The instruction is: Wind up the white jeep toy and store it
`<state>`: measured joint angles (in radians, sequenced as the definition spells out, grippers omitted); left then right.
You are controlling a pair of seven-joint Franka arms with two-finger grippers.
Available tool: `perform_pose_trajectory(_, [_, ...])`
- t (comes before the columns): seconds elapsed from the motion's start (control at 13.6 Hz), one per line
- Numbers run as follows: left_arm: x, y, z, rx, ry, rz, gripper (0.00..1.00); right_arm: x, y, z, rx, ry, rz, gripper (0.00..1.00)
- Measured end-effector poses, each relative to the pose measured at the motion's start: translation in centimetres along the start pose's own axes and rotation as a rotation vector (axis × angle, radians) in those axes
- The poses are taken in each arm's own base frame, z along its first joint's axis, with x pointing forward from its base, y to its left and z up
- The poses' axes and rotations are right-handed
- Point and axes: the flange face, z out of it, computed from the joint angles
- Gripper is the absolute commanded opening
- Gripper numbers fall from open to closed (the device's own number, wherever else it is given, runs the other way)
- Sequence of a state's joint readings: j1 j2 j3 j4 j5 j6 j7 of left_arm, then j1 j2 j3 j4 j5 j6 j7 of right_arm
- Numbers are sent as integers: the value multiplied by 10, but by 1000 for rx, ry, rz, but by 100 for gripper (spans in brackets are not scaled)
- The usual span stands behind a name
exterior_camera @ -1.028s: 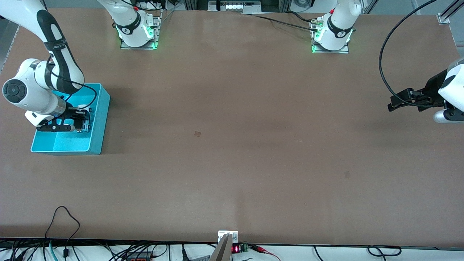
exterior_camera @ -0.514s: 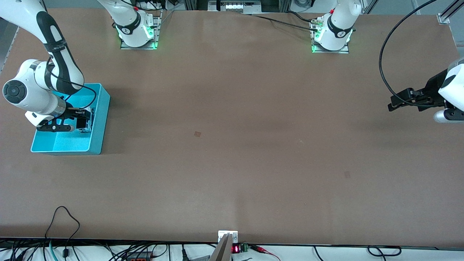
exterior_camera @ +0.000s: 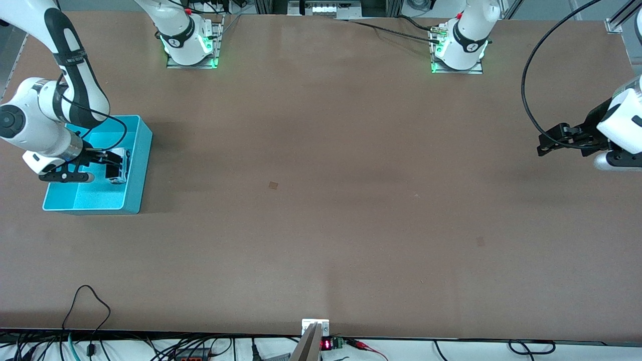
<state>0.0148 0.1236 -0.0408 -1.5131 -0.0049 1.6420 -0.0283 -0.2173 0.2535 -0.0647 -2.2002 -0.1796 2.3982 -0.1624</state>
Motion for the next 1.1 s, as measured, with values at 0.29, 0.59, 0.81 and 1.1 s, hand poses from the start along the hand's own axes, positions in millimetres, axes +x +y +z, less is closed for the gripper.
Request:
perform_pose_trajectory(0.29, [3,3,0,-1,21,5,100,-5,-7,-69,-3,-10,0,100])
perform_pose_trajectory(0.59, [2,9,1,-21,15,9,100,9,-21,-183,66,-52,26,100])
perform_pose_trajectory(0.81, [1,10,2,-43,3,4,100,12,-27,-252,58,-22,13,100])
perform_pose_trajectory(1.1, [1,-1,3,-42,-2,-16,100,5,-24,-314,60,-3,17,100])
